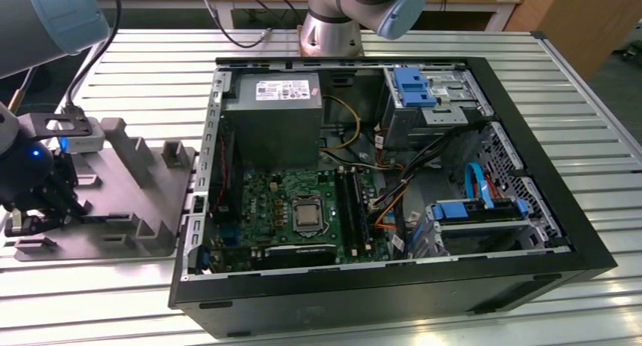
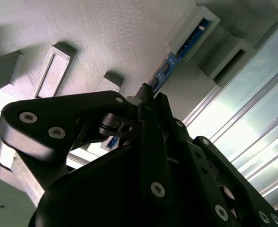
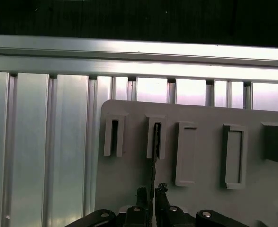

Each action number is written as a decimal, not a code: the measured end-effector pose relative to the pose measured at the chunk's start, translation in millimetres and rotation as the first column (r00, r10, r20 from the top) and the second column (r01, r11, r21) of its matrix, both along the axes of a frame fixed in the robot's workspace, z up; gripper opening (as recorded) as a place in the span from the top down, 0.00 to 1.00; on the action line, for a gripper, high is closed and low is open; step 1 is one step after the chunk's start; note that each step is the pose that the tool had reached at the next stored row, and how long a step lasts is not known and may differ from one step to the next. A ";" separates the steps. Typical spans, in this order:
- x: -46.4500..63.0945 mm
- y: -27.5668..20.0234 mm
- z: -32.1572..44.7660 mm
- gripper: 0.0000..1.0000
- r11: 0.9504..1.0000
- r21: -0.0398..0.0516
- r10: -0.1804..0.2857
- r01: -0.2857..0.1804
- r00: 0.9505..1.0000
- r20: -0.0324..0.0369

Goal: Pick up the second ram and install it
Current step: 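Pick up the second ram and move it above second insertion slot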

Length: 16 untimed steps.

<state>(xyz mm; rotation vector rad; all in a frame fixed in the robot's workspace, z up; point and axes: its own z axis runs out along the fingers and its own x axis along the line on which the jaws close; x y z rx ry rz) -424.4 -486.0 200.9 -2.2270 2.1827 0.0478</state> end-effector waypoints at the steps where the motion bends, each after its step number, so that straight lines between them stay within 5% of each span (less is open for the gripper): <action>1: -0.1 0.0 0.0 0.79 1.000 0.000 0.000 0.000 1.000 0.000; 16: -0.2 0.1 0.1 0.87 1.000 0.000 -0.005 0.005 1.000 0.000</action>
